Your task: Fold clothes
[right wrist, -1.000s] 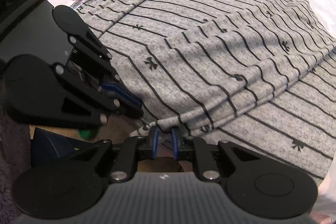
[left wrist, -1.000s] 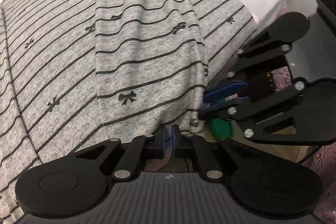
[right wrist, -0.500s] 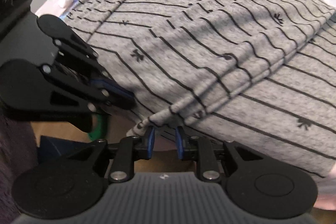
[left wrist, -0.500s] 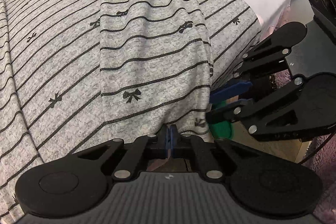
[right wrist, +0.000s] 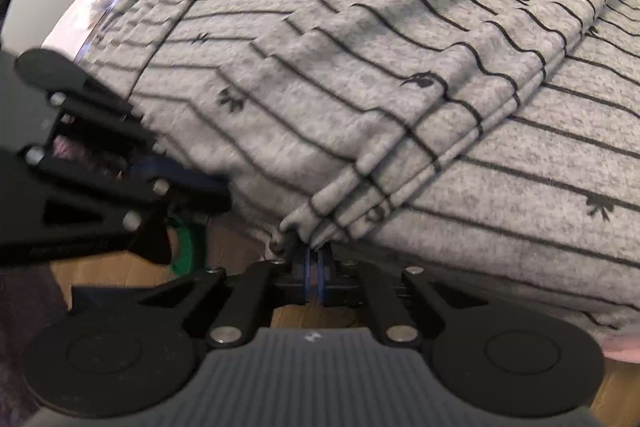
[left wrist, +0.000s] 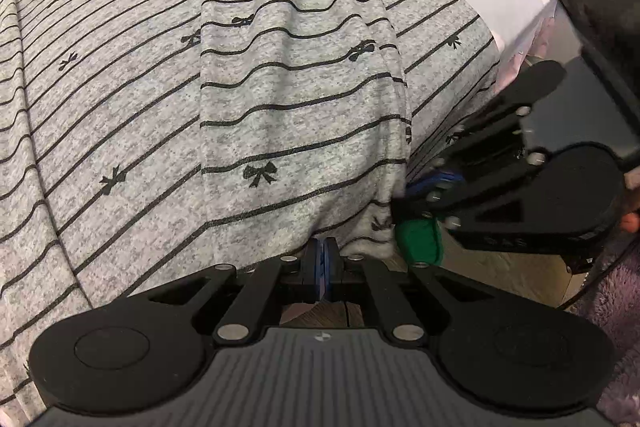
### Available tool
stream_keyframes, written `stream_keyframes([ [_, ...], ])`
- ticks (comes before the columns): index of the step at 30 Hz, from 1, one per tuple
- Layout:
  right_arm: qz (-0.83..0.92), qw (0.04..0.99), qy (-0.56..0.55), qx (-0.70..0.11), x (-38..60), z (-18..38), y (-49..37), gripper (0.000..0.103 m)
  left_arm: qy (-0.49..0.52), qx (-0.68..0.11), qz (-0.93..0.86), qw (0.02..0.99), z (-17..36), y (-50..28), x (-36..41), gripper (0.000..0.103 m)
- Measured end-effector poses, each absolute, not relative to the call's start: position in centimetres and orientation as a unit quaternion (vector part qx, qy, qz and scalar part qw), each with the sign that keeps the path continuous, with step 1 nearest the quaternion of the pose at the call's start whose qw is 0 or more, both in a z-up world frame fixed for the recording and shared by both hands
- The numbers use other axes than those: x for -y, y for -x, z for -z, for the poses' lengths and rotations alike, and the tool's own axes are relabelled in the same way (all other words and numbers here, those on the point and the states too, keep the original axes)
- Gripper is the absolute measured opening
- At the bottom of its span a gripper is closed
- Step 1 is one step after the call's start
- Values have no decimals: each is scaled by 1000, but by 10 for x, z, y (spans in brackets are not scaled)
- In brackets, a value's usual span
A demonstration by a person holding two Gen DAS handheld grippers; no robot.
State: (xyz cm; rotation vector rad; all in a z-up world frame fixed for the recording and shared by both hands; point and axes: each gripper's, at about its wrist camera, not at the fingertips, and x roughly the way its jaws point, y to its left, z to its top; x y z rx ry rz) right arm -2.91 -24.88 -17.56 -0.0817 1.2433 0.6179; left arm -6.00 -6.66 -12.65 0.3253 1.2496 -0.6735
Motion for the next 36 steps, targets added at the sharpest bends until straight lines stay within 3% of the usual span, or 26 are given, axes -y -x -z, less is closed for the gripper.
stream_keyframes([
  [13, -197, 773, -51, -601, 324, 112, 50, 4, -163, -529, 306, 775, 89, 40, 77, 2],
  [18, -169, 777, -31, -606, 360, 83, 63, 4, -160, -534, 306, 772, 82, 36, 71, 2],
  [26, -116, 744, -30, -658, 402, 111, 69, 0, -182, -526, 321, 767, 68, 19, 92, 2],
  [34, -124, 773, -33, -621, 407, 117, 51, 12, -216, -491, 340, 772, 34, -16, 134, 2],
  [36, -123, 781, -26, -612, 408, 122, 44, 19, -218, -483, 348, 773, 30, -28, 149, 9],
])
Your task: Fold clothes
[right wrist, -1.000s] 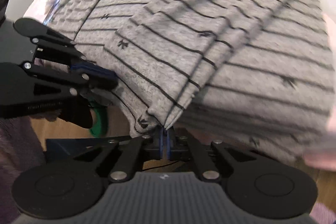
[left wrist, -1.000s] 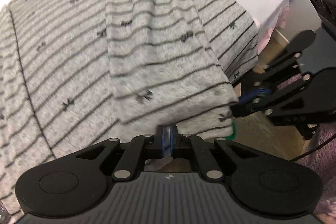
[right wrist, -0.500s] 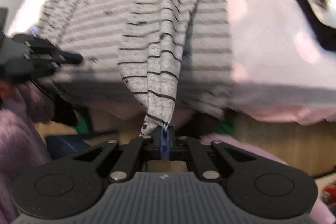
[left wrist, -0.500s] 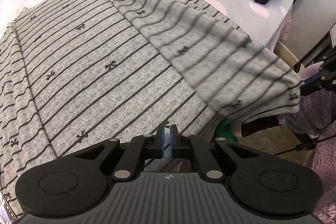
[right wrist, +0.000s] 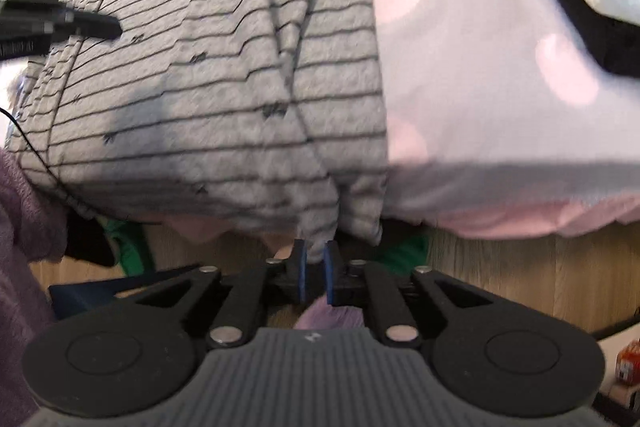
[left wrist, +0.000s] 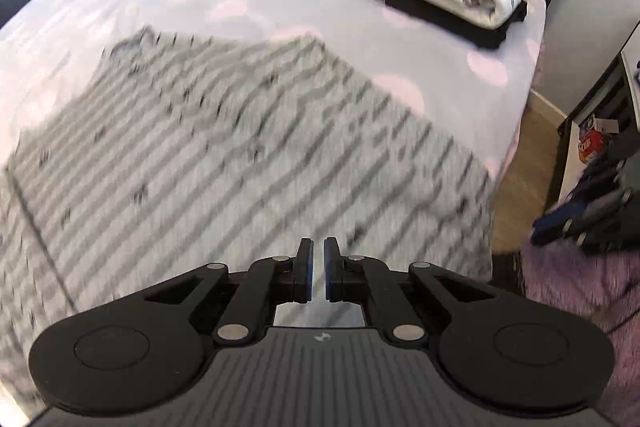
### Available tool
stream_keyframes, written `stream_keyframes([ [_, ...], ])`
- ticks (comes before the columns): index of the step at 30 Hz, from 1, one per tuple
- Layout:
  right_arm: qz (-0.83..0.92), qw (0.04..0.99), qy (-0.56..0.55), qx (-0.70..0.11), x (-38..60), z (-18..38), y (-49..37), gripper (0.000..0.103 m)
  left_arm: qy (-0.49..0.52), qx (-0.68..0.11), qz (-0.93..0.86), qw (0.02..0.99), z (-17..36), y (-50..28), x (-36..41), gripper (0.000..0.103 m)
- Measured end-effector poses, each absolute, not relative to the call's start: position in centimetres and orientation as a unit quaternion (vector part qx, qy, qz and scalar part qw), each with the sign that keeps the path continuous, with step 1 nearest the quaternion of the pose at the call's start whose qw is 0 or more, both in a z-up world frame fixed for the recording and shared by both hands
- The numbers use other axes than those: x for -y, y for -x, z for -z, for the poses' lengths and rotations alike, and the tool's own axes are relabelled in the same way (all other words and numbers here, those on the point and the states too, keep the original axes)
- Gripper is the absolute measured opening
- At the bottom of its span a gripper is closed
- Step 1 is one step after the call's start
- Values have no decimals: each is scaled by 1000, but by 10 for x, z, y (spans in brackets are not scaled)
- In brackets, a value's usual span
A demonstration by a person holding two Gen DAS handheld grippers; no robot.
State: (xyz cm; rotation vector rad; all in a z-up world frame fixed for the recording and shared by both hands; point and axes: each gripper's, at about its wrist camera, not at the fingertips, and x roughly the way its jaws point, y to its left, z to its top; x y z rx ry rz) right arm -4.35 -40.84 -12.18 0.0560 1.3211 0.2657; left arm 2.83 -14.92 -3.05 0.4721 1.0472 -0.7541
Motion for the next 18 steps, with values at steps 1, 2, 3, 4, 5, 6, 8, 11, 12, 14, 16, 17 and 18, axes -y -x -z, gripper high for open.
stream_keyframes([
  [1, -126, 783, -21, -608, 408, 125, 40, 29, -217, -481, 352, 773, 29, -34, 157, 14],
  [2, -129, 785, -16, -606, 408, 129, 37, 30, -215, -478, 356, 774, 28, -41, 165, 24],
  [3, -135, 783, -14, -607, 407, 133, 34, 32, -213, -475, 360, 774, 27, -48, 173, 29],
  [4, -139, 781, -12, -609, 407, 138, 32, 32, -213, -473, 359, 776, 28, -56, 182, 29],
  [5, -143, 779, -9, -611, 406, 142, 30, 32, -214, -472, 358, 777, 29, -64, 191, 29],
  [6, -148, 776, -4, -613, 405, 146, 28, 32, -211, -473, 357, 777, 31, -72, 200, 29],
  [8, -151, 769, -2, -621, 404, 154, 25, 33, -204, -476, 355, 778, 36, -87, 220, 29],
  [11, -153, 761, -6, -630, 405, 163, 22, 33, -188, -488, 345, 779, 50, -114, 249, 29],
  [12, -154, 760, -10, -631, 406, 164, 20, 34, -183, -497, 339, 778, 57, -122, 257, 29],
  [14, -155, 760, -20, -631, 411, 166, 19, 35, -177, -513, 319, 777, 71, -139, 270, 29],
  [16, -157, 760, -31, -630, 415, 167, 17, 37, -171, -522, 302, 779, 82, -152, 278, 29],
  [17, -158, 762, -35, -627, 417, 167, 17, 38, -165, -528, 295, 779, 86, -158, 280, 29],
  [18, -160, 766, -36, -621, 418, 167, 17, 38, -158, -534, 290, 778, 90, -163, 280, 27],
])
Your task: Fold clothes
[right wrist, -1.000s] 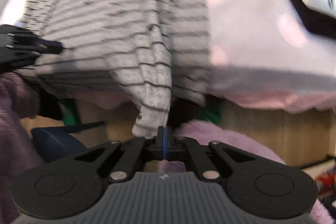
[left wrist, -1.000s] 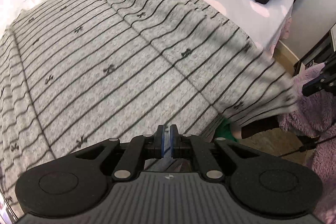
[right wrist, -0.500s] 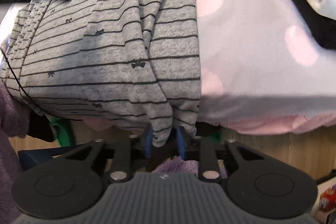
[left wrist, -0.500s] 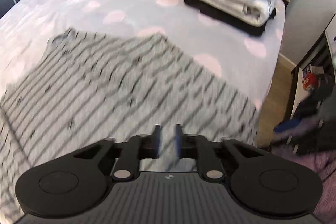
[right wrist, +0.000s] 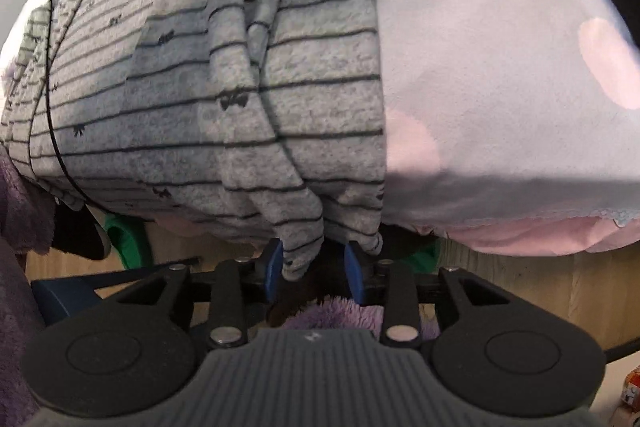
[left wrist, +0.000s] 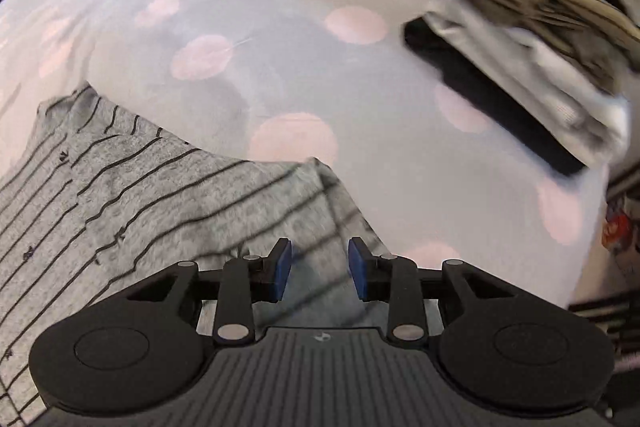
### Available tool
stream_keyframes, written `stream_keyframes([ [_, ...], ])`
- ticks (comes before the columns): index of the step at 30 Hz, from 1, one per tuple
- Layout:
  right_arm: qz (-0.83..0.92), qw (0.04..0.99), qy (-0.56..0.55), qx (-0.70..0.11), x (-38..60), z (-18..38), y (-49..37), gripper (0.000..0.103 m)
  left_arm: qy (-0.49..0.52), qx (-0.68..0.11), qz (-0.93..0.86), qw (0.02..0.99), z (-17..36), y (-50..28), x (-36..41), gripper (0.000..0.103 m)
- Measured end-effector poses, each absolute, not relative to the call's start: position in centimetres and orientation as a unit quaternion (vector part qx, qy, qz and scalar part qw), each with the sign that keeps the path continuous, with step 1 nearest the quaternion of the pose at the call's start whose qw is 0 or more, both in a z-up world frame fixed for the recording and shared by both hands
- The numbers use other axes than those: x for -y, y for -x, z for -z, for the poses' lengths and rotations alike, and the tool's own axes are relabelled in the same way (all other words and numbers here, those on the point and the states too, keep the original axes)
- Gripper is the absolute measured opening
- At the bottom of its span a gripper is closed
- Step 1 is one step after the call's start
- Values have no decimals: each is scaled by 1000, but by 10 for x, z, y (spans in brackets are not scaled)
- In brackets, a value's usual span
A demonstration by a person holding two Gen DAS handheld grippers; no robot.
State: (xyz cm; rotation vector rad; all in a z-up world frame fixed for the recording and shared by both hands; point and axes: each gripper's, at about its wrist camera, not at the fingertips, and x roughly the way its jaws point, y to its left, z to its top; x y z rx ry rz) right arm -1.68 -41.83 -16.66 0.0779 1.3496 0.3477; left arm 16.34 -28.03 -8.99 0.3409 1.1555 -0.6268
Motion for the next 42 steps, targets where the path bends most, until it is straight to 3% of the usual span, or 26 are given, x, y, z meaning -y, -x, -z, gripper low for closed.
stream_keyframes([
  [6, -192, 759, -23, -621, 416, 179, 10, 38, -148, -552, 280, 771, 101, -181, 281, 5],
  [11, -204, 755, -40, -622, 416, 193, 4, 34, -143, -556, 283, 768, 97, -186, 282, 2],
  [12, -208, 753, -40, -623, 415, 194, 5, 13, -137, -555, 285, 769, 93, -187, 281, 2],
  [13, -210, 753, -38, -623, 415, 192, 7, 5, -132, -554, 288, 770, 89, -188, 280, 2],
  [20, -198, 743, -38, -638, 423, 153, 34, 3, -81, -541, 298, 782, 60, -201, 277, 1],
  [26, -164, 756, -10, -633, 431, 132, 42, 3, -66, -532, 304, 787, 65, -203, 290, 1],
  [32, -165, 746, -67, -641, 439, 153, 31, 10, -95, -545, 301, 777, 76, -199, 293, 5],
  [34, -146, 754, -57, -638, 441, 153, 28, 32, -105, -538, 309, 777, 74, -197, 290, 11],
  [35, -139, 758, -59, -635, 443, 153, 27, 34, -110, -536, 312, 777, 71, -196, 289, 16],
  [42, -130, 783, -95, -600, 459, 155, 3, 39, -109, -535, 318, 775, 56, -201, 299, 20],
])
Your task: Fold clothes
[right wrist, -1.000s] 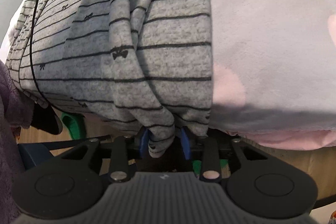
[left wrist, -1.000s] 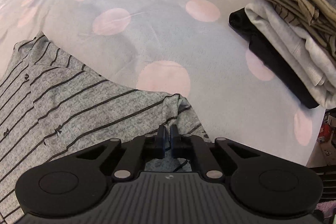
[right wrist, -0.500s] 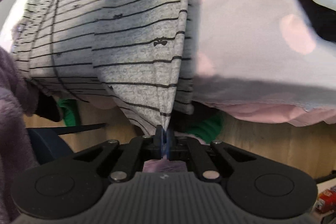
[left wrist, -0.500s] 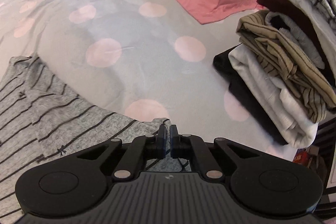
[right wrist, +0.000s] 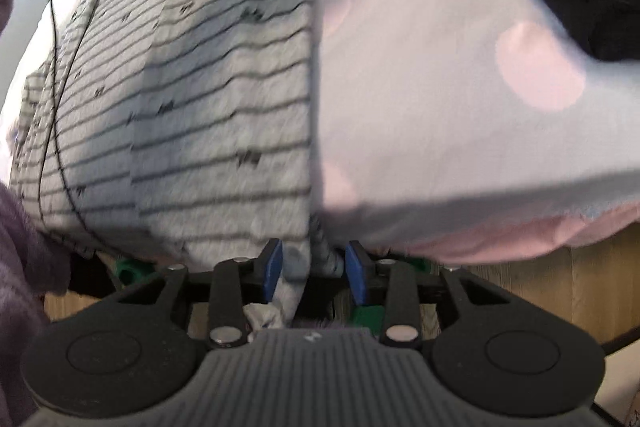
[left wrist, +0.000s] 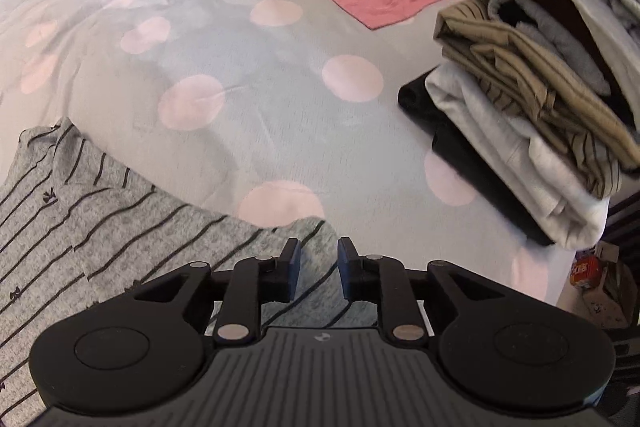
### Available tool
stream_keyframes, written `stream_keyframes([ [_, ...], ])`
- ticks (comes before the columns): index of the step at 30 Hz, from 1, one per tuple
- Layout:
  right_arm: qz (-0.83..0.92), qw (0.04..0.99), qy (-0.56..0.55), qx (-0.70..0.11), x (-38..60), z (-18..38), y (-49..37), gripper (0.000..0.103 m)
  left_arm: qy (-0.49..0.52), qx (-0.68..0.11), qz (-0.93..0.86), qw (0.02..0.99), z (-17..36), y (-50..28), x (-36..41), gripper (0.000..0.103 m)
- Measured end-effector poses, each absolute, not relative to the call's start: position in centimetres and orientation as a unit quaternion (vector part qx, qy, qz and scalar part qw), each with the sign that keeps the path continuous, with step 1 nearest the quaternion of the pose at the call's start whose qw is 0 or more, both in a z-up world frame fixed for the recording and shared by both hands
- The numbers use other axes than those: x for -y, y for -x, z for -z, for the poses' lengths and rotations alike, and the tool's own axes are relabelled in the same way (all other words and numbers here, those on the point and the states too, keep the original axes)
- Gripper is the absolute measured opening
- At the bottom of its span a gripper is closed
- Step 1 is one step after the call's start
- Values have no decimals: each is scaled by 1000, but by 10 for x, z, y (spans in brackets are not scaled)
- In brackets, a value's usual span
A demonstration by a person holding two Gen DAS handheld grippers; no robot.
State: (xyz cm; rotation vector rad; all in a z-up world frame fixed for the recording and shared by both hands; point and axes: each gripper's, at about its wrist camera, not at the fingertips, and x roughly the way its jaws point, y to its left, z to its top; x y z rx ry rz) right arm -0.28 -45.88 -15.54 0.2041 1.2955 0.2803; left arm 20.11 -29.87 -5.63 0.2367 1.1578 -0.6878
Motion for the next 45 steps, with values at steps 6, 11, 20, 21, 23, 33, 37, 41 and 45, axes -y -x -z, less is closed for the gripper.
stream_keyframes([
  [6, -144, 775, -107, -606, 460, 173, -17, 39, -124, -571, 282, 761, 79, -205, 322, 28],
  [11, -161, 773, -136, -598, 458, 183, -23, 39, -128, -605, 242, 748, 109, -210, 327, 28],
  [20, -190, 767, -140, -596, 446, 185, -24, 11, -133, -588, 261, 754, 109, -207, 320, 9],
  [21, -191, 769, -129, -597, 443, 181, -23, 9, -125, -585, 266, 756, 103, -208, 318, 6],
  [23, -192, 773, -116, -594, 437, 172, -20, 9, -102, -583, 276, 757, 92, -209, 309, 5],
  [33, -222, 795, -106, -555, 404, 111, 9, 8, -21, -556, 315, 769, 34, -206, 243, 4],
  [37, -249, 799, -59, -544, 373, 91, 16, 8, 5, -543, 309, 781, 16, -200, 200, 4],
  [41, -279, 794, -17, -540, 340, 81, 18, 8, 25, -533, 300, 791, 11, -195, 159, 4],
  [45, -305, 784, 33, -539, 302, 84, 18, 8, 44, -530, 282, 799, 20, -191, 120, 3],
])
